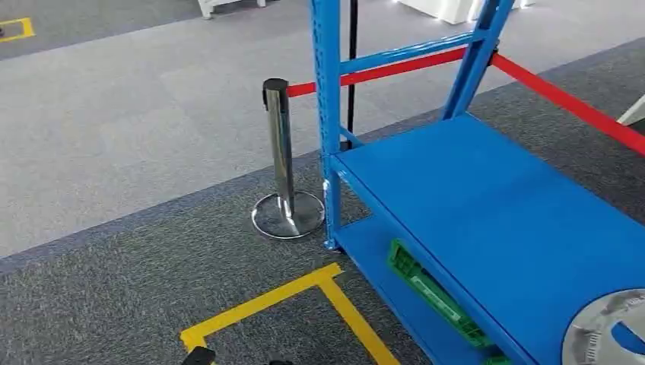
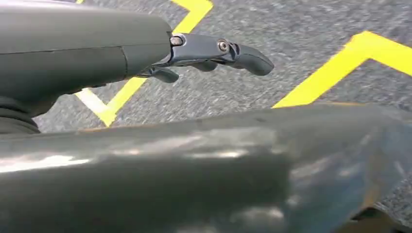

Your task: Take the parts from the cabinet and place them on the table.

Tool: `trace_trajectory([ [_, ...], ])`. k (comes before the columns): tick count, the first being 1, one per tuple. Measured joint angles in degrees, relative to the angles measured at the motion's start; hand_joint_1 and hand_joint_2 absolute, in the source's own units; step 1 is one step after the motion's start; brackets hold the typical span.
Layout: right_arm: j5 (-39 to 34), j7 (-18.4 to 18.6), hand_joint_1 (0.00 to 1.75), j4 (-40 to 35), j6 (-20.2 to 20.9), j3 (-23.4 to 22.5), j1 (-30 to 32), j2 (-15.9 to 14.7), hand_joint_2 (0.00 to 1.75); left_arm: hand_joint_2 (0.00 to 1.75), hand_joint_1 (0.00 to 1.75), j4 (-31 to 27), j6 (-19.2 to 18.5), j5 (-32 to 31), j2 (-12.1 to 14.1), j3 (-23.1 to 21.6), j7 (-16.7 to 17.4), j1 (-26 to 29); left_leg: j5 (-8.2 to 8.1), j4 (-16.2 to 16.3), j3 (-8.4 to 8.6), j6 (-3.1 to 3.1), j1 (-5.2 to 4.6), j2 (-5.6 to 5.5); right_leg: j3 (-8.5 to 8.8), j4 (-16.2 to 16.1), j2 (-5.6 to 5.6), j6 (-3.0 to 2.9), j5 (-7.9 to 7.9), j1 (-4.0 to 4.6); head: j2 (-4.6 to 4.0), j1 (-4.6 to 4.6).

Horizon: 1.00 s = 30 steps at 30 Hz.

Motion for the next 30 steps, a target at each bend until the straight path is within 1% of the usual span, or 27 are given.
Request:
trace_trajectory([
  [1, 0.0, 0.0, 0.00, 0.0, 0.0, 0.0, -0.1, 0.0, 0.00, 0.00, 0.00, 0.0, 0.0, 0.0, 0.0, 0.0, 0.0, 0.0, 2.33, -5.1, 2.72, 0.26, -0.06, 1.25, 0.38, 0.0, -0.63, 0.12, -0.24, 0.00, 0.02, 0.02],
  [2, 0.0, 0.0, 0.00, 0.0, 0.0, 0.0, 0.0, 0.0, 0.00, 0.00, 0.00, 0.0, 0.0, 0.0, 0.0, 0.0, 0.0, -0.1, 2.70, -8.8, 4.58, 0.62, -0.40, 3.83, 0.59, 0.0, -1.20, 0.38, -0.48, 0.05, 0.00, 0.04],
  [3, 0.0, 0.0, 0.00, 0.0, 0.0, 0.0, 0.0, 0.0, 0.00, 0.00, 0.00, 0.0, 0.0, 0.0, 0.0, 0.0, 0.0, -0.3, 2.03, -10.0, 5.03, 1.06, -1.18, 4.42, 0.53, 0.2, -1.75, 0.96, -0.87, 0.52, 0.00, -0.07],
  [6, 0.0, 0.0, 0.00, 0.0, 0.1, 0.0, -0.4, 0.0, 0.00, 0.00, 0.00, 0.0, 0.1, 0.0, 0.0, 0.0, 0.0, -0.1, 2.02, -9.8, 4.50, 2.01, -1.34, 2.62, 1.27, -0.5, -3.66, 1.73, -0.95, 0.48, 0.02, 0.15],
  [7, 0.0, 0.0, 0.00, -0.1, 0.1, 0.0, -0.5, 0.0, 0.00, 0.00, 0.00, 0.0, 0.1, 0.1, 0.1, 0.0, 0.0, 0.0, 2.41, -10.5, 4.96, 2.58, -1.01, 1.97, 1.33, -0.5, -3.96, 2.15, -1.32, 0.47, 0.02, 0.07],
  [8, 0.0, 0.0, 0.00, -0.1, 0.1, 0.0, -0.6, -0.1, 0.00, 0.00, 0.00, 0.0, 0.1, 0.1, 0.0, 0.0, 0.0, 0.1, 2.59, -11.0, 5.12, 2.86, -0.79, 1.41, 0.77, 0.6, -0.67, 2.40, -2.32, 0.18, 0.02, 0.51],
  [9, 0.0, 0.0, 0.00, -0.1, 0.1, 0.0, -0.5, -0.1, 0.00, 0.00, 0.00, 0.0, 0.1, 0.2, 0.0, 0.0, 0.0, 0.0, 2.65, -11.0, 5.11, 3.20, -0.74, 0.93, -0.68, 3.6, 1.70, 2.34, -4.05, 0.15, 0.02, 0.79],
  [10, 0.0, 0.0, 0.00, -0.1, -0.1, 0.0, -0.3, -0.2, 0.00, 0.00, 0.00, 0.0, 0.1, 0.2, 0.0, 0.0, 0.0, -0.2, 2.64, -11.0, 5.05, 3.42, -0.69, 0.18, -2.99, 8.2, 2.99, 2.36, -6.13, 0.16, 0.02, 0.90],
  [11, 0.0, 0.0, 0.00, -0.1, -0.1, 0.0, -0.4, -0.2, 0.00, 0.00, 0.00, 0.0, 0.1, 0.2, -0.2, 0.0, 0.1, -0.3, 2.59, -11.0, 5.08, 3.51, -0.74, -0.64, -5.63, 13.2, 3.61, 2.40, -7.98, 0.16, 0.02, 1.01],
  [12, 0.0, 0.1, 0.00, -0.1, -0.2, 0.0, -0.2, -0.2, 0.00, 0.00, 0.00, 0.0, 0.1, 0.2, -0.1, 0.0, 0.3, -0.3, 2.56, -10.9, 5.14, 3.55, -0.79, -1.48, -7.88, 16.8, 3.79, 2.46, -8.71, 0.17, 0.02, 0.96],
  [13, 0.0, 0.1, 0.00, -0.1, -0.3, 0.0, 0.0, -0.2, 0.00, 0.00, 0.00, 0.0, 0.1, 0.2, -0.1, 0.0, 0.3, -0.3, 2.55, -10.9, 5.25, 3.56, -0.81, -2.41, -8.87, 17.5, 3.80, 2.45, -7.82, 0.16, 0.02, 1.05],
  [14, 0.0, 0.2, 0.00, -0.1, -0.4, 0.0, 0.1, -0.2, 0.00, 0.00, 0.00, 0.0, 0.1, 0.2, -0.1, 0.0, 0.3, -0.3, 2.53, -10.9, 5.36, 3.55, -0.81, -3.29, -8.50, 15.6, 3.85, 2.42, -5.72, 0.14, 0.02, 1.05],
  [15, 0.0, 0.3, 0.00, -0.1, -0.5, 0.0, 0.1, -0.2, 0.00, 0.00, 0.00, 0.0, 0.1, 0.2, -0.1, 0.0, 0.4, -0.2, 2.48, -10.8, 5.47, 3.47, -0.80, -4.14, -7.12, 11.7, 4.09, 2.43, -2.89, 0.06, 0.02, 1.05],
  [16, 0.0, 0.3, 0.00, -0.1, -0.5, 0.0, 0.0, -0.2, 0.00, 0.00, 0.00, 0.0, 0.1, 0.2, -0.1, 0.0, 0.3, -0.2, 2.40, -10.8, 5.59, 3.35, -0.74, -4.91, -5.11, 6.8, 4.86, 2.34, 0.04, -0.08, 0.02, 1.05],
  [17, 0.0, 0.3, 0.00, -0.1, -0.5, 0.0, 0.0, -0.2, 0.00, 0.00, 0.00, 0.0, 0.1, 0.2, -0.2, 0.0, 0.3, -0.2, 2.26, -10.7, 5.62, 3.13, -0.68, -5.60, -3.31, 2.3, 6.82, 2.30, 2.05, -0.29, 0.00, 1.07],
  [18, 0.0, 0.2, 0.00, -0.1, -0.4, 0.0, 0.1, -0.2, 0.00, 0.00, 0.00, 0.0, 0.1, 0.2, -0.1, 0.0, 0.3, -0.4, 2.02, -10.1, 5.30, 2.69, -1.09, -6.24, -2.43, 0.4, 8.68, 2.18, 1.23, -0.53, 0.02, 1.09],
  [20, 0.0, 0.0, 0.00, -0.1, 0.1, 0.0, -0.2, -0.2, 0.00, 0.00, 0.00, 0.0, 0.1, 0.1, -0.1, 0.0, 0.3, -0.3, 2.32, -10.3, 4.83, 2.15, -0.55, -7.30, -1.78, 0.3, 7.80, 1.92, 1.02, -0.15, 0.02, 0.98],
  [21, 0.0, 0.0, 0.00, -0.1, 0.2, 0.0, -0.2, -0.2, 0.00, 0.00, 0.00, 0.0, 0.1, 0.1, -0.1, 0.0, 0.3, -0.1, 2.51, -10.5, 4.83, 1.71, -0.34, -7.84, -1.69, 0.3, 7.38, 1.55, 1.05, 0.08, 0.02, 0.94],
  [22, 0.0, -0.1, 0.00, -0.1, 0.4, 0.0, -0.3, -0.2, 0.00, 0.00, 0.00, 0.0, 0.1, 0.1, -0.1, 0.0, 0.3, 0.0, 2.49, -10.5, 4.71, 1.26, -0.34, -8.37, -1.50, 0.0, 6.77, 1.16, 1.22, -0.04, 0.02, 0.98],
  [23, 0.1, -0.2, 0.00, -0.2, 0.5, 0.0, -0.3, -0.2, 0.00, 0.00, 0.00, 0.0, 0.1, 0.1, -0.1, 0.0, 0.3, 0.1, 1.75, -9.4, 4.53, 1.15, -0.48, -5.34, -1.21, -0.4, 5.88, 0.76, 1.43, -0.24, 0.00, 0.94],
  [24, 0.1, -0.2, 0.00, -0.2, 0.5, 0.0, -0.2, -0.3, 0.00, 0.00, 0.00, 0.0, 0.1, 0.1, -0.1, 0.0, 0.3, 0.0, 0.13, -7.0, 3.44, 0.88, -0.62, -2.54, -0.95, -0.6, 5.29, 0.47, 1.34, -0.14, 0.02, 0.43],
  [25, 0.1, -0.2, 0.00, -0.2, 0.5, 0.0, 0.0, -0.3, 0.00, 0.00, 0.00, 0.0, 0.1, 0.0, -0.1, 0.0, 0.3, -0.2, -2.03, -3.0, 1.55, 0.65, -0.46, -1.45, -0.85, -0.6, 4.37, 0.19, 1.21, -0.03, 0.02, 0.33],
  [26, 0.1, -0.3, 0.00, -0.2, 0.6, 0.0, 0.0, -0.4, 0.00, 0.00, 0.00, 0.0, 0.1, -0.1, -0.1, 0.0, 0.3, -0.4, -4.10, 1.6, -0.70, 0.48, -0.30, -0.98, -0.75, -0.6, 3.47, 0.05, 1.10, 0.07, 0.02, 0.35],
  [27, 0.1, -0.3, 0.00, -0.2, 0.7, 0.0, 0.0, -0.4, 0.00, 0.00, 0.00, 0.0, 0.1, -0.2, -0.1, 0.0, 0.3, -0.4, -5.44, 5.4, -2.56, 0.34, -0.19, -0.85, -0.70, -0.6, 2.52, -0.04, 0.94, 0.12, 0.02, 0.39],
  [28, 0.1, -0.5, 0.00, -0.2, 0.7, 0.0, 0.0, -0.4, 0.00, 0.00, 0.00, 0.0, 0.1, -0.2, -0.1, 0.0, 0.3, -0.3, -5.41, 6.9, -3.36, 0.24, -0.10, -0.82, -0.62, -0.6, 1.76, 0.00, 0.80, 0.13, 0.02, 0.33],
  [29, 0.1, -0.6, 0.00, -0.2, 0.9, 0.0, 0.0, -0.4, 0.00, 0.00, 0.00, 0.0, 0.1, -0.2, -0.1, 0.0, 0.3, -0.2, -4.13, 5.9, -2.81, 0.23, -0.03, -0.76, -0.45, -0.6, 1.04, 0.06, 0.65, 0.14, 0.02, 0.33],
  [30, 0.0, -0.7, 0.00, -0.2, 1.1, 0.0, 0.0, -0.4, 0.00, 0.00, 0.00, 0.0, 0.0, -0.2, -0.1, 0.0, 0.3, -0.1, -1.86, 2.6, -1.19, 0.30, -0.02, -0.50, -0.23, -0.6, 0.31, 0.16, 0.48, 0.14, 0.02, 0.33],
])
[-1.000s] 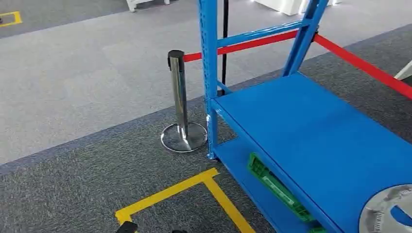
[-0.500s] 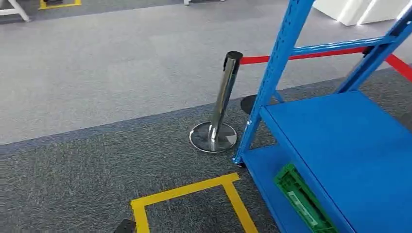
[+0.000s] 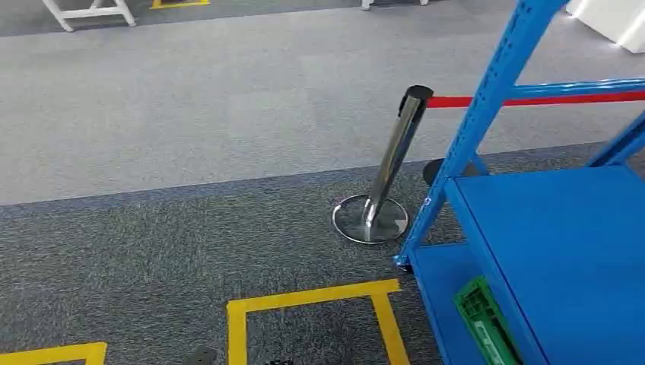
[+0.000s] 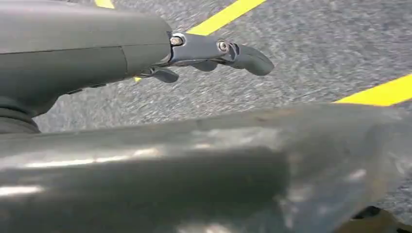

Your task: Take the parts from the cabinet and place them on the table.

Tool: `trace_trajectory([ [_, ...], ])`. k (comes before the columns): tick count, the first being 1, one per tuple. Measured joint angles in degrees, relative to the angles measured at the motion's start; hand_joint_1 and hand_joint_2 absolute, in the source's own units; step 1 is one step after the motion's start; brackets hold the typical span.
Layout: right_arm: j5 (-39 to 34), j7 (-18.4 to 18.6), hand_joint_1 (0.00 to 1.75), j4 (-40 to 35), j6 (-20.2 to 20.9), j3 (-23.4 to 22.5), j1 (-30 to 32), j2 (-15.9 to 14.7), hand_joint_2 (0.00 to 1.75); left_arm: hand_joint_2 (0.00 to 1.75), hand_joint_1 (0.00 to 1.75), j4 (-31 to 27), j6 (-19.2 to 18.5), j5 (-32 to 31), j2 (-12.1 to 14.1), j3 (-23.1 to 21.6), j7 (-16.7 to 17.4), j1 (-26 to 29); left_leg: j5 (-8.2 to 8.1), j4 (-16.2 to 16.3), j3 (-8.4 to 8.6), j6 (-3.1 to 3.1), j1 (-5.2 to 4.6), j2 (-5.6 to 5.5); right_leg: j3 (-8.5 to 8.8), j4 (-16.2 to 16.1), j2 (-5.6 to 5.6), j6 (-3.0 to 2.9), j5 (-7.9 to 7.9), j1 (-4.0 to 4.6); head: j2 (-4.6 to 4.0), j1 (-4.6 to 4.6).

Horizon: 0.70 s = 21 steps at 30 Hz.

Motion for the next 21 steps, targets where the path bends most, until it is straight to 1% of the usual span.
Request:
trace_trajectory([
  [1, 0.0, 0.0, 0.00, 0.0, 0.2, 0.0, 0.0, 0.0, 0.00, 0.00, 0.00, 0.0, 0.0, 0.0, 0.0, 0.0, 0.0, 0.0, 2.47, -4.6, 2.37, 0.19, -0.02, 0.69, 0.34, 0.0, -0.67, 0.14, -0.22, 0.00, -0.02, 0.00],
  [2, 0.0, -0.1, 0.00, 0.0, 0.3, 0.0, 0.0, 0.0, 0.00, 0.00, 0.00, 0.0, 0.0, -0.1, 0.0, 0.0, 0.0, 0.0, 4.66, -9.5, 4.98, 0.55, -0.16, 2.60, 0.74, 0.0, -1.34, 0.34, -0.47, 0.01, 0.00, 0.00],
  [3, 0.0, -0.2, 0.00, 0.0, 0.4, 0.0, 0.0, 0.0, 0.00, 0.00, 0.00, 0.0, -0.1, -0.1, 0.0, 0.0, 0.0, -0.2, 3.91, -11.7, 6.18, 0.77, -0.98, 5.71, 0.83, 0.1, -1.90, 0.78, -0.80, 0.39, 0.00, 0.04],
  [4, 0.0, -0.2, 0.00, 0.0, 0.5, 0.0, 0.0, 0.0, 0.00, 0.00, 0.00, 0.0, -0.1, -0.1, 0.0, 0.0, 0.0, -0.5, 3.74, -12.5, 6.23, 1.28, -1.15, 5.36, 0.88, 0.3, -2.44, 1.17, -1.07, 0.56, 0.00, -0.03],
  [5, 0.0, -0.2, 0.00, 0.0, 0.6, 0.0, -0.1, 0.0, 0.00, 0.00, 0.00, 0.0, -0.1, -0.2, 0.0, 0.0, 0.0, -0.5, 3.75, -12.4, 5.93, 1.51, -1.19, 4.82, 1.03, 0.1, -3.24, 1.37, -1.06, 0.55, 0.00, 0.11],
  [6, 0.0, -0.3, 0.00, 0.0, 0.7, 0.0, -0.2, 0.0, 0.00, 0.00, 0.00, 0.0, -0.1, -0.2, 0.0, 0.0, 0.0, -0.3, 3.66, -12.4, 5.84, 1.74, -1.33, 4.05, 1.32, -0.1, -3.93, 1.65, -1.21, 0.49, 0.00, 0.00],
  [7, 0.0, -0.3, 0.00, 0.0, 0.7, 0.0, -0.4, 0.0, 0.00, 0.00, 0.00, 0.0, -0.1, -0.2, 0.1, 0.0, 0.0, -0.3, 3.75, -12.7, 6.02, 2.16, -1.34, 3.22, 1.71, -0.2, -4.73, 1.99, -1.40, 0.46, 0.00, 0.00],
  [8, 0.0, -0.3, 0.00, -0.1, 0.7, 0.0, -0.5, 0.0, 0.00, 0.00, 0.00, 0.0, -0.1, -0.2, 0.1, 0.0, 0.0, -0.1, 4.08, -13.2, 6.44, 2.64, -0.89, 2.74, 1.17, 0.2, -2.67, 2.43, -2.05, 0.11, 0.00, 0.04],
  [9, 0.0, -0.4, 0.00, -0.1, 0.8, 0.0, -0.5, 0.0, 0.00, 0.00, 0.00, 0.0, -0.1, -0.2, 0.2, 0.0, 0.0, -0.1, 4.08, -13.3, 6.49, 2.76, -0.87, 2.17, 0.64, 1.8, 0.44, 2.45, -3.14, -0.05, 0.00, 0.20],
  [10, 0.0, -0.3, 0.00, -0.1, 0.8, 0.0, -0.3, 0.0, 0.00, 0.00, 0.00, 0.0, -0.1, -0.2, 0.1, 0.0, 0.0, -0.4, 4.15, -13.3, 6.36, 3.26, -0.82, 1.42, -1.38, 5.9, 2.26, 2.45, -5.27, -0.05, -0.02, 0.42],
  [11, 0.0, -0.3, 0.00, -0.1, 0.8, 0.0, -0.3, 0.0, 0.00, 0.00, 0.00, 0.0, -0.1, -0.2, 0.0, 0.0, 0.0, -0.6, 4.14, -13.3, 6.35, 3.41, -0.84, 0.57, -3.92, 10.8, 2.97, 2.52, -7.35, -0.05, 0.00, 0.48],
  [12, 0.0, -0.3, 0.00, -0.1, 0.8, 0.0, -0.2, 0.0, 0.00, 0.00, 0.00, 0.0, -0.1, -0.2, 0.0, 0.0, 0.0, -0.6, 4.10, -13.3, 6.37, 3.47, -0.89, -0.29, -6.48, 15.4, 3.30, 2.58, -8.82, -0.02, -0.02, 0.48],
  [13, 0.0, -0.3, 0.00, -0.1, 0.8, 0.0, 0.0, 0.0, 0.00, 0.00, 0.00, 0.0, -0.1, -0.2, 0.0, 0.0, 0.0, -0.6, 4.09, -13.3, 6.44, 3.47, -0.93, -1.14, -8.17, 17.9, 3.44, 2.60, -8.99, -0.02, 0.00, 0.50],
  [14, 0.0, -0.3, 0.00, -0.1, 0.9, 0.0, 0.1, 0.0, 0.00, 0.00, 0.00, 0.0, -0.1, -0.2, 0.0, 0.0, 0.0, -0.5, 4.09, -13.3, 6.55, 3.47, -0.93, -1.98, -8.61, 17.7, 3.46, 2.56, -7.71, -0.03, 0.00, 0.42],
  [15, 0.0, -0.3, 0.00, -0.1, 0.9, 0.0, 0.1, 0.0, 0.00, 0.00, 0.00, 0.0, -0.1, -0.2, 0.0, 0.0, 0.0, -0.4, 4.08, -13.3, 6.64, 3.45, -0.92, -2.91, -7.87, 14.9, 3.56, 2.49, -5.15, -0.06, 0.00, 0.50],
  [16, 0.0, -0.3, 0.00, -0.1, 0.9, 0.0, 0.1, -0.1, 0.00, 0.00, 0.00, 0.0, -0.1, -0.2, 0.0, 0.0, 0.0, -0.4, 4.05, -13.3, 6.78, 3.40, -0.88, -3.79, -6.03, 10.2, 3.89, 2.40, -2.06, -0.09, 0.00, 0.44],
  [17, 0.0, -0.3, 0.00, -0.1, 0.9, 0.0, 0.0, -0.2, 0.00, 0.00, 0.00, 0.0, -0.1, -0.2, 0.0, 0.0, 0.0, -0.4, 3.96, -13.2, 6.90, 3.23, -0.79, -4.61, -3.72, 4.7, 5.33, 2.29, 0.89, -0.23, 0.00, 0.48],
  [18, 0.0, -0.3, 0.00, -0.1, 0.9, 0.0, 0.0, -0.2, 0.00, 0.00, 0.00, 0.0, -0.1, -0.2, 0.0, 0.0, 0.0, -0.4, 3.89, -13.1, 6.81, 2.98, -0.85, -5.18, -2.62, 1.9, 8.15, 2.22, 0.97, -0.38, 0.00, 0.53],
  [19, 0.0, -0.3, 0.00, -0.1, 0.9, 0.0, 0.1, -0.2, 0.00, 0.00, 0.00, 0.0, -0.1, -0.2, 0.0, 0.0, 0.0, -0.6, 3.76, -12.6, 6.41, 2.61, -1.02, -5.95, -1.48, 0.1, 8.30, 2.14, 0.39, -0.63, 0.00, 0.46],
  [21, 0.0, -0.3, 0.00, -0.1, 0.9, 0.0, -0.3, -0.2, 0.00, 0.00, 0.00, 0.0, 0.0, -0.2, 0.0, 0.0, 0.0, -0.3, 4.23, -13.0, 6.04, 1.81, -0.60, -6.90, -1.43, 0.6, 7.37, 1.74, 0.49, -0.15, 0.00, 0.46],
])
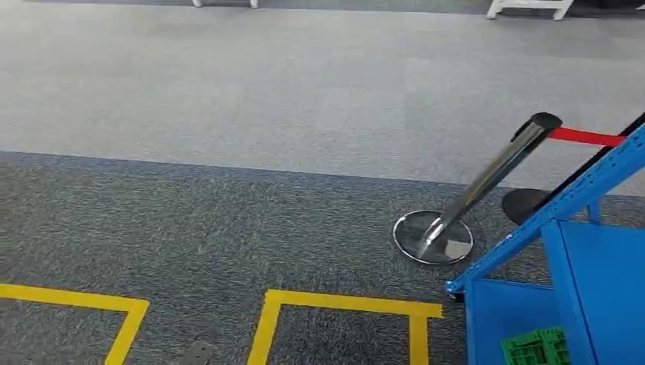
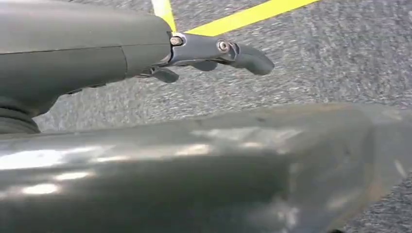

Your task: Take the parts from the cabinet and place them on the table.

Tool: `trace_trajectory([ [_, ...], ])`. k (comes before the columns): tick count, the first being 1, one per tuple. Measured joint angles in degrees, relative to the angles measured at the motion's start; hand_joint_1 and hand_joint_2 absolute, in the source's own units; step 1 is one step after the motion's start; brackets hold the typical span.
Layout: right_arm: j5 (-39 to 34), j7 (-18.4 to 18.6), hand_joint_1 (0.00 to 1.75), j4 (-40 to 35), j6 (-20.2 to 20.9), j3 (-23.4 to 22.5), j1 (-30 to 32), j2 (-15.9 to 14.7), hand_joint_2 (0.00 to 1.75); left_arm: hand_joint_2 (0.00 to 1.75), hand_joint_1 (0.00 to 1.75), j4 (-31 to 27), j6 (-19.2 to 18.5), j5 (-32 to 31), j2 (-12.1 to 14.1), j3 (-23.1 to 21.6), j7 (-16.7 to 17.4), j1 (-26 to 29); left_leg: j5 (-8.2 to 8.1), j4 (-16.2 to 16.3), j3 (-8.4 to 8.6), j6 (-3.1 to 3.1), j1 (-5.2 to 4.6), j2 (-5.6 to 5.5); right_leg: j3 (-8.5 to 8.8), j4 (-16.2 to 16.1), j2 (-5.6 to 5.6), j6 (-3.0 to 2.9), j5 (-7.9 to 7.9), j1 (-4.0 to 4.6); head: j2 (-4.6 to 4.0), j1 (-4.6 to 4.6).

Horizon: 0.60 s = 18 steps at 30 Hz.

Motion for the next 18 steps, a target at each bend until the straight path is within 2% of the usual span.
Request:
trace_trajectory([
  [1, 0.0, 0.0, 0.00, 0.0, 0.0, 0.0, 0.0, 0.0, 0.00, 0.00, 0.00, 0.0, 0.0, 0.0, 0.0, 0.0, 0.0, 0.2, 0.11, -0.1, -0.03, -0.35, 0.18, -0.54, 0.10, -0.1, -0.44, -0.25, 0.10, 0.11, -0.02, 0.05],
  [2, -0.1, 0.0, 0.00, 0.0, -0.4, 0.0, 0.0, 0.1, 0.00, 0.00, 0.00, 0.0, 0.1, 0.0, 0.1, 0.0, 0.0, 0.3, -0.24, 0.2, -0.14, -0.56, 0.14, -0.45, 0.39, -0.7, -1.17, -0.69, 0.39, -0.36, 0.00, -0.04],
  [3, -0.4, -0.1, 0.00, 0.0, -1.0, 0.0, 0.0, 0.0, 0.00, 0.00, 0.00, 0.0, 0.1, 0.2, 0.1, 0.0, 0.0, 0.4, -1.39, 1.7, -0.59, -0.85, -0.18, 3.11, 0.65, -0.9, -1.55, -0.79, 0.42, -0.23, -0.02, -0.26],
  [4, -0.6, -0.1, 0.00, 0.0, -1.7, 0.0, 0.2, 0.0, 0.00, 0.00, 0.00, 0.0, 0.1, 0.3, 0.1, 0.0, 0.0, 0.3, -3.33, 4.7, -2.04, -1.15, -0.06, 5.03, 0.72, -0.9, -2.24, -1.25, 0.32, -0.12, 0.00, -0.59],
  [5, -0.7, 0.0, 0.00, 0.0, -2.5, -0.1, 0.3, 0.0, 0.00, 0.00, 0.00, 0.0, 0.1, 0.4, 0.1, 0.1, 0.0, 0.1, -5.52, 9.0, -4.00, -1.38, 0.09, 5.97, 0.73, -0.9, -2.86, -1.37, 0.25, 0.02, 0.00, -0.50],
  [6, -0.7, 0.2, 0.00, 0.0, -3.0, -0.1, 0.3, 0.0, 0.00, 0.00, 0.00, 0.0, 0.1, 0.6, 0.1, 0.1, 0.0, 0.0, -7.56, 14.0, -6.27, -1.55, 0.22, 6.43, 0.77, -0.9, -3.53, -1.50, 0.13, 0.10, 0.00, -0.53],
  [7, -0.7, 0.2, 0.00, 0.0, -3.4, -0.1, 0.4, 0.0, 0.00, 0.00, 0.00, 0.0, 0.1, 0.6, 0.1, 0.2, 0.0, 0.1, -8.39, 17.1, -7.72, -1.71, 0.32, 6.56, 0.76, -0.8, -4.02, -1.51, 0.08, 0.11, 0.00, -0.52],
  [8, -0.6, 0.2, 0.00, 0.0, -3.6, -0.1, 0.3, 0.0, 0.00, 0.00, 0.00, 0.0, 0.1, 0.7, 0.1, 0.2, 0.0, 0.2, -7.77, 17.3, -7.84, -1.80, 0.44, 6.58, 0.81, -0.8, -4.25, -1.51, 0.03, 0.11, 0.00, -0.59],
  [9, -0.6, 0.2, 0.00, 0.0, -3.7, -0.1, 0.3, 0.1, 0.00, 0.00, 0.00, 0.0, 0.2, 0.8, 0.1, 0.2, 0.0, 0.3, -5.91, 15.1, -6.72, -1.82, 0.56, 6.61, 0.89, -0.8, -4.44, -1.46, -0.05, 0.11, -0.02, -0.55],
  [10, -0.6, 0.2, 0.00, 0.0, -3.8, -0.1, 0.3, 0.2, 0.00, 0.00, 0.00, 0.0, 0.2, 0.8, 0.1, 0.2, 0.0, 0.3, -3.49, 11.0, -4.70, -1.73, 0.62, 6.66, 1.07, -0.8, -4.58, -1.39, -0.13, 0.11, -0.02, -0.57],
  [11, -0.6, 0.2, 0.00, 0.0, -3.8, -0.1, 0.3, 0.2, 0.00, 0.00, 0.00, 0.0, 0.2, 0.8, 0.1, 0.2, 0.0, 0.3, -0.89, 5.6, -1.97, -1.54, 0.61, 6.83, 1.34, -0.8, -4.71, -1.22, -0.28, 0.10, -0.02, -0.55],
  [12, -0.6, 0.2, 0.00, 0.0, -3.8, -0.1, 0.3, 0.2, 0.00, 0.00, 0.00, 0.0, 0.3, 0.8, 0.1, 0.2, 0.0, 0.3, 0.19, 1.5, 0.05, -1.25, 0.57, 7.14, 1.48, -0.8, -4.82, -1.03, -0.44, 0.10, 0.00, -0.57],
  [13, -0.6, 0.2, 0.00, 0.0, -3.8, -0.1, 0.2, 0.2, 0.00, 0.00, 0.00, 0.0, 0.3, 0.8, 0.1, 0.2, 0.0, 0.3, -0.69, 0.2, 0.82, -1.11, 0.27, 7.16, 1.33, -0.5, -4.87, -0.61, -0.69, 0.56, 0.00, -0.52],
  [16, -0.5, 0.2, 0.00, 0.0, -3.8, -0.1, 0.1, 0.4, 0.00, 0.00, 0.00, 0.0, 0.3, 0.8, 0.2, 0.2, 0.0, 0.3, -1.03, 0.3, 0.55, -0.38, -0.11, 7.01, 1.40, -0.9, -5.07, 0.19, -0.55, 0.19, 0.00, -0.46],
  [17, -0.5, 0.2, 0.00, 0.0, -3.8, -0.1, 0.1, 0.4, 0.00, 0.00, 0.00, 0.0, 0.4, 0.8, 0.2, 0.2, 0.0, 0.4, -0.74, -0.4, 0.91, 0.21, 0.21, 6.93, 1.53, -0.8, -5.04, 0.75, -0.83, 0.16, 0.00, -0.53],
  [18, -0.5, 0.2, 0.00, 0.0, -3.9, -0.1, 0.1, 0.4, 0.00, 0.00, 0.00, 0.0, 0.4, 0.8, 0.3, 0.3, 0.0, 0.4, -0.60, -0.7, 1.22, 0.43, 0.34, 6.98, 0.94, -0.1, -4.67, 0.91, -1.37, 0.05, 0.00, -0.46],
])
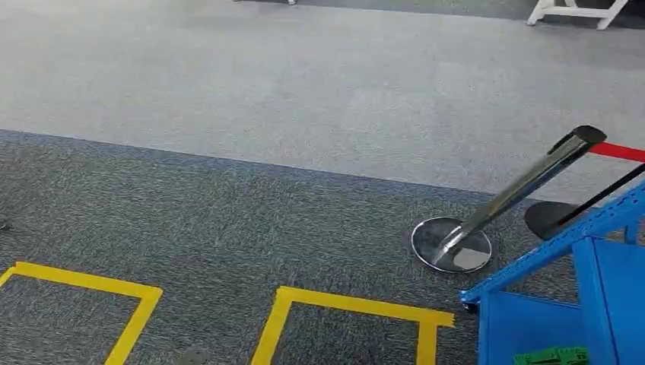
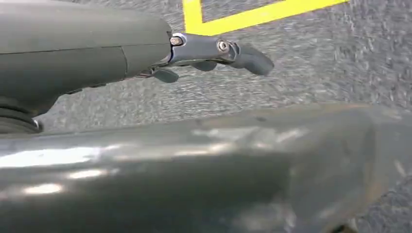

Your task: Take the parts from the cabinet and place them on the table.

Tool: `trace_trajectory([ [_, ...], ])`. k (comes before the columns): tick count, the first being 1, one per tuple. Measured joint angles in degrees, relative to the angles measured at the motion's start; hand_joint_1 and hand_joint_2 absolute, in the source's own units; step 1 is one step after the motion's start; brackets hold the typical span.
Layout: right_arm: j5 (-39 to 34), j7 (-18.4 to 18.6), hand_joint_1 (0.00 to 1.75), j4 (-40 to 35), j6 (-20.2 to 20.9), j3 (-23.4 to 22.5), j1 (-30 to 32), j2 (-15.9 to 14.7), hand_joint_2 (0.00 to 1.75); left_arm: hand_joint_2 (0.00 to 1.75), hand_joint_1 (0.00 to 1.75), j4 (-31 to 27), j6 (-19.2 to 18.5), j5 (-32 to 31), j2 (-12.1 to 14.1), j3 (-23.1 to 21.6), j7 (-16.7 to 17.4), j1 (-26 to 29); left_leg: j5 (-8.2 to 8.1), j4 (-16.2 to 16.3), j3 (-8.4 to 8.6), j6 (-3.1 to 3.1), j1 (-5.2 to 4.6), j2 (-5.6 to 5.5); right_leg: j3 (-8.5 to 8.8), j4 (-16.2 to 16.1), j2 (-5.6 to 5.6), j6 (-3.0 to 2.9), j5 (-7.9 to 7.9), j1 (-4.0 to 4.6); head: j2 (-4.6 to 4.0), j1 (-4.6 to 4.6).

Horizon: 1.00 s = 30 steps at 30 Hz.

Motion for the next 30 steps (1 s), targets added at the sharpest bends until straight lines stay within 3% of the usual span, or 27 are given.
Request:
trace_trajectory([
  [1, 0.0, 0.0, 0.00, 0.0, 0.0, 0.0, -0.1, 0.0, 0.00, 0.00, 0.00, 0.0, 0.0, 0.0, 0.1, 0.1, 0.0, -0.2, 0.04, -0.1, 0.04, 0.15, 0.01, -0.04, -1.26, 2.3, 0.34, 0.05, -1.43, 0.06, 0.00, 0.15],
  [2, 0.0, 0.0, 0.00, 0.0, 0.0, 0.0, -0.2, 0.0, 0.00, 0.00, 0.00, 0.0, 0.0, 0.0, 0.0, 0.2, 0.0, -0.4, 0.01, -0.1, -0.01, 0.69, -0.02, -0.03, -3.44, 6.4, 0.52, 0.05, -3.56, 0.04, 0.00, 0.24],
  [3, 0.0, -0.1, 0.00, 0.0, 0.1, 0.0, -0.2, 0.0, 0.00, 0.00, 0.00, 0.0, 0.0, 0.0, -0.1, 0.3, 0.0, -0.4, -0.05, -0.1, 0.00, 0.77, -0.11, -0.03, -5.80, 10.9, 0.62, 0.09, -5.39, 0.03, 0.00, 0.22],
  [4, 0.0, -0.3, 0.00, 0.0, 0.4, 0.0, -0.1, 0.0, 0.00, 0.00, 0.00, 0.0, 0.0, 0.0, -0.1, 0.4, -0.1, -0.4, -0.14, 0.0, 0.02, 0.91, -0.19, -0.04, -8.24, 15.2, 0.65, 0.13, -6.60, 0.03, -0.02, 0.20],
  [5, 0.0, -0.4, 0.00, 0.0, 0.8, 0.0, 0.0, 0.0, 0.00, 0.00, 0.00, 0.0, 0.0, 0.0, 0.0, 0.4, -0.1, -0.4, -0.24, 0.0, 0.08, 0.99, -0.24, -0.08, -9.28, 16.6, 0.65, 0.20, -6.20, 0.03, 0.00, 0.24],
  [6, 0.0, -0.5, 0.00, 0.0, 1.0, 0.0, 0.1, 0.0, 0.00, 0.00, 0.00, 0.0, 0.0, 0.0, 0.0, 0.5, -0.1, -0.3, -0.27, 0.0, 0.16, 0.97, -0.24, -0.16, -9.16, 15.8, 0.65, 0.17, -4.95, 0.03, 0.00, 0.22],
  [7, 0.1, -0.7, 0.00, 0.0, 1.3, 0.0, 0.2, 0.0, 0.00, 0.00, 0.00, 0.0, 0.0, 0.0, 0.0, 0.5, -0.1, -0.3, -0.38, 0.0, 0.27, 0.93, -0.23, -0.27, -8.06, 13.0, 0.65, 0.16, -2.67, 0.00, -0.02, 0.24],
  [8, 0.1, -1.0, 0.00, 0.0, 1.6, 0.0, 0.1, -0.2, 0.00, 0.00, 0.00, 0.0, 0.0, -0.1, -0.1, 0.5, -0.2, -0.3, -0.56, 0.2, 0.39, 0.76, -0.20, -0.43, -5.59, 7.5, 0.64, 0.04, 0.57, -0.03, -0.02, 0.24],
  [9, 0.1, -1.2, 0.00, 0.0, 1.7, 0.0, 0.0, -0.2, 0.00, 0.00, 0.00, 0.0, 0.0, -0.1, -0.2, 0.5, -0.2, -0.3, -0.78, 0.3, 0.52, 0.44, -0.16, -0.50, -3.26, 2.6, 0.66, -0.07, 2.80, -0.08, 0.00, 0.26],
  [10, 0.1, -1.3, 0.00, 0.0, 1.8, 0.0, -0.1, -0.2, 0.00, 0.00, 0.00, 0.0, 0.0, -0.1, -0.2, 0.5, -0.2, -0.4, -1.09, 0.5, 0.47, -0.01, -0.61, -0.54, -2.16, 0.5, 0.80, -0.05, 1.76, 0.15, 0.00, 0.28],
  [11, 0.1, -1.4, 0.00, 0.0, 1.9, 0.0, -0.2, -0.2, 0.00, 0.00, 0.00, 0.0, -0.1, -0.1, -0.2, 0.5, -0.3, -0.4, -1.18, 0.7, 0.30, -0.31, -0.62, -0.55, -1.60, 0.0, 0.92, -0.57, 1.67, 0.03, 0.00, 0.13],
  [13, 0.1, -1.7, 0.00, 0.0, 2.2, 0.0, 0.0, -0.2, 0.00, 0.00, 0.00, 0.0, -0.2, -0.1, -0.2, 0.5, -0.3, -0.4, -1.04, 0.5, 0.37, -0.72, -0.42, -0.53, -1.60, 0.1, 0.97, -1.01, 1.62, 0.38, 0.00, 0.07],
  [15, 0.1, -1.9, 0.00, 0.0, 2.4, 0.0, 0.1, -0.2, 0.00, 0.00, 0.00, 0.0, -0.2, -0.2, -0.2, 0.5, -0.3, -0.4, -1.67, 1.0, 0.42, -1.39, -0.20, -0.44, -1.04, -0.5, 0.78, -1.67, 1.80, 0.03, 0.00, 0.11],
  [17, 0.1, -1.9, 0.00, 0.0, 2.5, 0.0, 0.1, -0.3, 0.00, 0.00, 0.00, 0.0, -0.2, -0.3, -0.2, 0.5, -0.3, -0.4, -4.86, 6.8, -2.16, -1.91, -0.11, -0.24, -0.60, -0.5, 0.62, -2.23, 1.48, 0.05, 0.00, -0.31],
  [19, 0.1, -2.1, 0.00, 0.0, 2.6, 0.0, 0.0, -0.3, 0.00, 0.00, 0.00, 0.0, -0.3, -0.3, -0.2, 0.5, -0.3, -0.3, -8.56, 16.4, -6.97, -2.19, -0.02, -0.23, -0.16, -0.5, 0.51, -2.59, 1.05, 0.19, 0.00, -0.31],
  [20, 0.1, -2.1, 0.00, 0.0, 2.6, 0.0, 0.1, -0.3, 0.00, 0.00, 0.00, 0.0, -0.3, -0.3, -0.2, 0.5, -0.3, -0.2, -8.78, 18.8, -8.47, -2.21, -0.01, -0.23, 0.09, -0.5, 0.52, -2.58, 0.83, 0.21, 0.00, -0.33],
  [21, 0.1, -2.1, 0.00, 0.0, 2.8, 0.0, 0.2, -0.3, 0.00, 0.00, 0.00, 0.0, -0.3, -0.3, -0.2, 0.5, -0.3, -0.1, -7.36, 18.3, -8.63, -2.17, 0.02, -0.22, 0.49, -0.5, 0.54, -2.56, 0.54, 0.21, 0.00, -0.33],
  [22, 0.1, -2.1, 0.00, 0.0, 2.8, 0.0, 0.3, -0.3, 0.00, 0.00, 0.00, 0.0, -0.3, -0.3, -0.2, 0.5, -0.3, 0.0, -4.83, 15.5, -7.64, -2.05, 0.02, -0.21, 0.91, -0.5, 0.61, -2.51, 0.24, 0.20, -0.02, -0.33],
  [24, 0.1, -2.2, 0.00, 0.0, 2.8, 0.0, 0.3, -0.3, 0.00, 0.00, 0.00, 0.0, -0.3, -0.5, -0.1, 0.5, -0.3, -0.1, 0.92, 5.6, -3.39, -1.34, -0.05, -0.14, 2.13, -0.5, 0.65, -2.17, -0.58, 0.18, -0.02, -0.35],
  [25, 0.1, -2.2, 0.00, 0.0, 2.8, 0.0, 0.3, -0.3, 0.00, 0.00, 0.00, 0.0, -0.3, -0.5, 0.0, 0.5, -0.3, -0.1, 0.97, 3.1, -1.94, -1.06, -0.18, 0.00, 1.79, -0.6, 0.61, -1.84, -0.99, 0.15, -0.02, -0.31],
  [26, 0.1, -2.3, 0.00, 0.0, 2.8, 0.0, 0.1, -0.3, 0.00, 0.00, 0.00, 0.0, -0.3, -0.5, 0.0, 0.5, -0.3, -0.2, -0.12, 1.2, -1.05, -0.84, -0.52, 0.06, 2.03, -0.4, 0.79, -1.27, -1.50, 0.48, -0.02, -0.44],
  [28, 0.1, -2.3, 0.00, 0.0, 3.0, -0.1, 0.1, -0.3, 0.00, 0.00, 0.00, 0.0, -0.3, -0.6, 0.0, 0.5, -0.4, -0.3, -0.49, 1.2, -1.23, -0.24, -0.65, 0.00, 3.06, -0.4, 0.46, -0.53, -1.14, 0.32, 0.00, -0.31],
  [30, 0.1, -2.3, 0.00, 0.0, 3.0, -0.1, 0.0, -0.3, 0.00, 0.00, 0.00, 0.0, -0.3, -0.6, 0.1, 0.5, -0.4, -0.1, -0.51, 0.7, -0.14, 0.40, -0.38, -0.22, 3.26, -0.4, 0.39, -0.15, -1.63, 0.21, 0.00, -0.37],
])
